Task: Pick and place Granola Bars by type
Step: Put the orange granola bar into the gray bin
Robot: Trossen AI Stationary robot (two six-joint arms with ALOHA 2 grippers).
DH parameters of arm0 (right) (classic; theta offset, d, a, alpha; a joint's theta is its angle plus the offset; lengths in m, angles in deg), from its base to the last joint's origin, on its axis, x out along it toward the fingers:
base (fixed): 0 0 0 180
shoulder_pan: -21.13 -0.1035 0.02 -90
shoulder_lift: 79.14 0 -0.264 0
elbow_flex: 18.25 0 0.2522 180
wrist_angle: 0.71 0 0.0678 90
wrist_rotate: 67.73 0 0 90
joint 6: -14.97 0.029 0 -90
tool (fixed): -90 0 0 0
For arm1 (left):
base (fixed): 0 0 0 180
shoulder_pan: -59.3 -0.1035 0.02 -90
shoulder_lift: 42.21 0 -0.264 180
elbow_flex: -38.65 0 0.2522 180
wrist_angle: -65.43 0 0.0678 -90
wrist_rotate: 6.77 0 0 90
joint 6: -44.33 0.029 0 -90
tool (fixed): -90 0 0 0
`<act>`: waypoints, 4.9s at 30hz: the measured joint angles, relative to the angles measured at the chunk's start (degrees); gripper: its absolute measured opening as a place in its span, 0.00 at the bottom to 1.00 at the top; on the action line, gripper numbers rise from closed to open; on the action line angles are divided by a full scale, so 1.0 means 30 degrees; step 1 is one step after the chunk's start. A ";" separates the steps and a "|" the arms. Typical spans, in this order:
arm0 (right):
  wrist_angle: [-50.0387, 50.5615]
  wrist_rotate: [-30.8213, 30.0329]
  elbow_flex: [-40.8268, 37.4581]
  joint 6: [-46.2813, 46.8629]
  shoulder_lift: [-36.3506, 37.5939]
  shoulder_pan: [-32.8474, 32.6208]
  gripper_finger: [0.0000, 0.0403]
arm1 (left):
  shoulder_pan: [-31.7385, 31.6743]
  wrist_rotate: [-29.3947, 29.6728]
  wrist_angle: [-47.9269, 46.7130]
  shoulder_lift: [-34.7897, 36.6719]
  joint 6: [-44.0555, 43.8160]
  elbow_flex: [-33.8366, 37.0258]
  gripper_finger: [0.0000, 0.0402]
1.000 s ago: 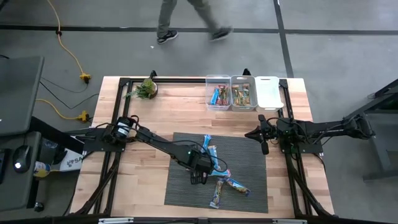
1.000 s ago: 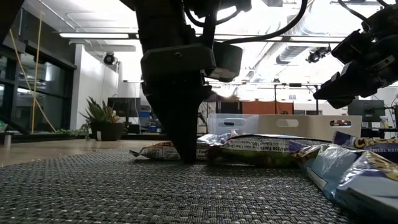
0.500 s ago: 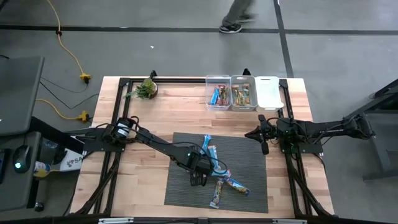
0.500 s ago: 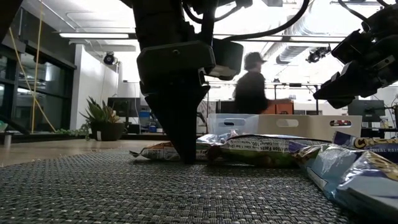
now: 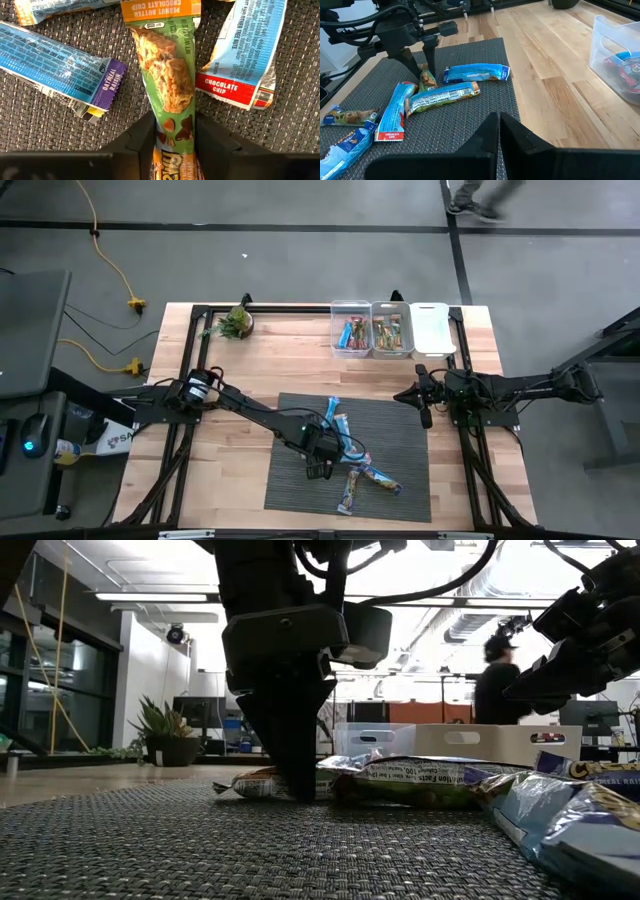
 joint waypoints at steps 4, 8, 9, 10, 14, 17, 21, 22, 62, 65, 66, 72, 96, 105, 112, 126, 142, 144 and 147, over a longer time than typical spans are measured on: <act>0.0007 0.0000 0.0000 0.0000 0.0000 0.0000 0.00 | -0.0007 -0.0011 0.0007 0.0000 -0.0010 0.0000 0.26; 0.0007 0.0000 0.0000 0.0000 0.0000 0.0004 0.00 | -0.0022 -0.0399 0.0007 0.0000 -0.0014 0.0000 0.23; 0.0007 0.0000 0.0000 0.0000 0.0003 0.0000 0.00 | -0.0029 -0.0491 -0.0013 0.0000 -0.0017 -0.0007 0.22; 0.0007 0.0000 0.0000 0.0000 0.0000 0.0000 0.00 | -0.0036 -0.0580 -0.0093 -0.0003 -0.0017 -0.0050 0.22; 0.0007 0.0000 0.0000 0.0000 0.0003 0.0000 0.00 | -0.0036 -0.0780 -0.0802 -0.0022 0.0012 -0.0518 0.20; 0.0007 0.0000 0.0000 0.0000 0.0004 0.0000 0.00 | -0.0036 -0.0761 -0.1409 -0.0055 0.0127 -0.1063 0.19; 0.0007 0.0000 0.0000 0.0000 0.0000 0.0000 0.00 | -0.0035 -0.0750 -0.2093 -0.0162 0.0687 -0.1750 0.19; 0.0007 0.0000 0.0000 0.0000 0.0000 0.0002 0.00 | -0.0029 -0.0750 -0.2189 -0.0175 0.0711 -0.1839 0.19; 0.0007 0.0000 0.0000 0.0000 0.0000 0.0000 0.00 | -0.1946 -0.3519 -0.1286 -0.0086 0.6530 -1.5048 0.19; 0.0007 0.0007 0.0000 0.0000 0.0000 0.0006 0.00 | -0.2554 -0.3610 0.2203 0.0025 0.7193 -1.5023 0.19; 0.0006 -0.0001 0.0000 0.0000 0.0000 0.0001 0.00 | -0.2784 -0.3632 0.2793 0.0075 0.7237 -1.5023 0.19; -0.0007 0.0000 0.0000 0.0000 0.0000 0.0002 0.00 | -0.4287 -0.3716 0.7229 0.0197 0.7065 -1.5023 0.19; -0.0007 0.0000 0.0000 0.0000 0.0000 0.0005 0.00 | -1.2303 -0.3160 1.2513 -0.2634 -0.6113 -1.4979 0.19; -0.0013 0.0002 0.0000 0.0000 0.0007 0.0000 0.00 | -1.3166 -0.2716 1.2368 -0.5749 -1.1602 -1.4979 0.19; -0.0002 0.0000 0.0000 0.0000 0.0007 0.0006 0.00 | -1.3267 -0.1876 1.0587 -0.6615 -1.2487 -1.5000 0.19; 0.0000 0.0000 0.0000 0.0000 0.0006 0.0000 0.00 | -1.3274 -0.0422 0.7040 -0.6615 -1.1565 -1.4994 0.19; 0.0007 0.0000 0.0000 0.0000 0.0000 0.0006 0.00 | -1.3267 -0.1188 0.5673 -0.6639 -1.0953 -1.4994 0.19; 0.0004 0.0007 0.0000 0.0000 0.0000 0.0000 0.00 | -1.3260 -0.1398 0.6061 -0.6930 -1.0978 -1.5023 0.19; 0.0007 0.0000 0.0000 0.0000 0.0007 0.0002 0.00 | -1.3270 -0.2446 0.6070 -0.7189 -1.1571 -1.4991 0.19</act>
